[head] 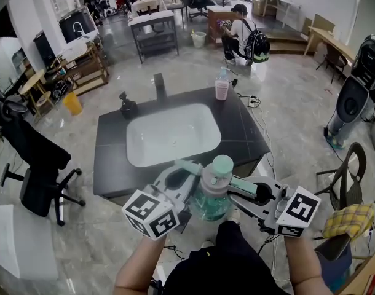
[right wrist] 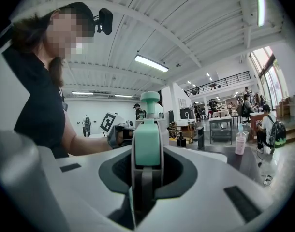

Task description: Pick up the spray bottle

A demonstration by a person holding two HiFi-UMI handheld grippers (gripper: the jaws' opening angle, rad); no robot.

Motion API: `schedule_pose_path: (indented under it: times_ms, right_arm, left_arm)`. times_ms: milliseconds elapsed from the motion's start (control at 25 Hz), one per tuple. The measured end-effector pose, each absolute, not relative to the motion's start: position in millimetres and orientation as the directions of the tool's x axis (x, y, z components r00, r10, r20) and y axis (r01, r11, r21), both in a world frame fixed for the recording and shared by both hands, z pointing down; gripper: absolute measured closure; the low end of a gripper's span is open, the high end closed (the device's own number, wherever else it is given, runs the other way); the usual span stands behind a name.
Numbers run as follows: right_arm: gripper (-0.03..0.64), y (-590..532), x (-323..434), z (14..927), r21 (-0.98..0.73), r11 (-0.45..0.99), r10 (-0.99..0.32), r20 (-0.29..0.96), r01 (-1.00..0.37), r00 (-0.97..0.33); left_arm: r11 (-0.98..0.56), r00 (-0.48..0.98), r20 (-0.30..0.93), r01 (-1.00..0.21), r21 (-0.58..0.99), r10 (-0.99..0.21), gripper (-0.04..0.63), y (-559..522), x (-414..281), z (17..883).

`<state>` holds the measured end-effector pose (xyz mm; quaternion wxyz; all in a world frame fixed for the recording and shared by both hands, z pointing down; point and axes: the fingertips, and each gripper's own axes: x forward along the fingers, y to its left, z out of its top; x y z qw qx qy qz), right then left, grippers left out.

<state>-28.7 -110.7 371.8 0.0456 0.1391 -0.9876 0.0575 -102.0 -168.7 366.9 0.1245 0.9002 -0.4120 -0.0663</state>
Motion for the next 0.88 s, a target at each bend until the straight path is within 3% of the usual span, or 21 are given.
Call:
schedule_pose_path:
  times_ms: [880]
  right_arm:
    - [0.549,-108.6,-30.4,372.0,-0.093,0.97,-0.214,0.123,-0.226,-0.969]
  left_arm:
    - [-0.555,0.584,-0.015,-0.762,0.335,-0.812,0.584,-169.2,-106.3,369.5]
